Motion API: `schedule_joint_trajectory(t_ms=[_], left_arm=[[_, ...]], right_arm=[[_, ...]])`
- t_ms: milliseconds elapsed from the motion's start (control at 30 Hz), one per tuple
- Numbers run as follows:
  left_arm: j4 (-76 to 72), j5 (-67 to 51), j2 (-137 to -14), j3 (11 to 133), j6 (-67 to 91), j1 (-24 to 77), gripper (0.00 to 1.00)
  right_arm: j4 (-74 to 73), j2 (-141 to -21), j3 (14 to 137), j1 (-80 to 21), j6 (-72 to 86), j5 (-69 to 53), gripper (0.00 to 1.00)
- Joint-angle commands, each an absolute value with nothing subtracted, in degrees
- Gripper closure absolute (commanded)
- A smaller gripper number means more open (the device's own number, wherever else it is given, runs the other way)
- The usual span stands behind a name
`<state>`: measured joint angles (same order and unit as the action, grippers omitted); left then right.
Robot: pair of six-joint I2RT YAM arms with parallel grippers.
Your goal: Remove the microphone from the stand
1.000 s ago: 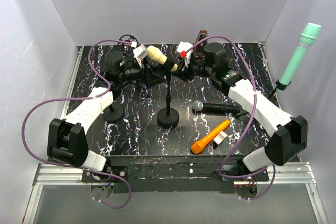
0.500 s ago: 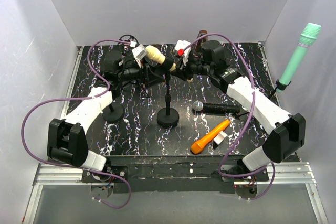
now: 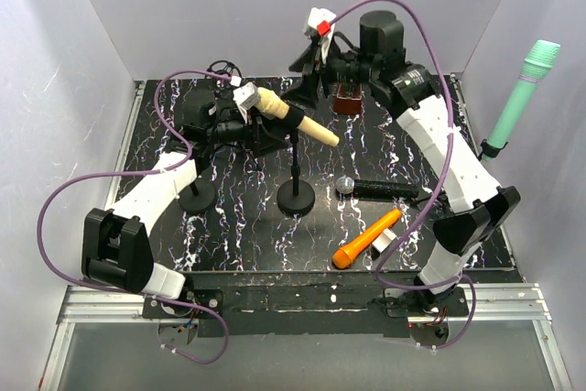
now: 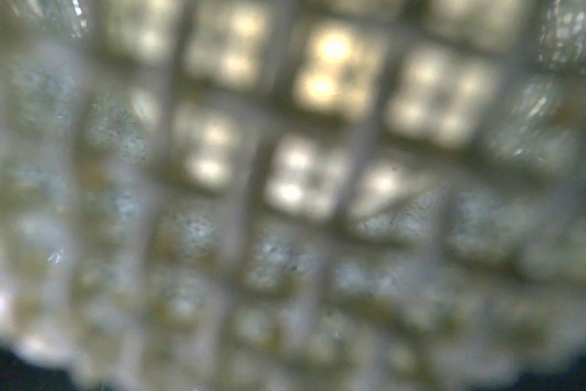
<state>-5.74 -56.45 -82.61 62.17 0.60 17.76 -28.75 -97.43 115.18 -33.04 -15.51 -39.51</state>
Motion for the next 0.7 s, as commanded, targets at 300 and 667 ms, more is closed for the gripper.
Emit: schedule_joint_trajectory(t_ms=[300, 667], left_arm=[[-0.53, -58.09, -81.12, 66.01, -6.86, 18.02, 1.0], [-1.75, -53.71, -80.42, 66.36, -1.33, 18.02, 0.37]], right_arm=[[-40.78, -105.47, 125.17, -36.91, -17.57, -50.02, 0.24], [-39.47, -105.83, 124.46, -37.09, -18.19, -46.14, 0.99]])
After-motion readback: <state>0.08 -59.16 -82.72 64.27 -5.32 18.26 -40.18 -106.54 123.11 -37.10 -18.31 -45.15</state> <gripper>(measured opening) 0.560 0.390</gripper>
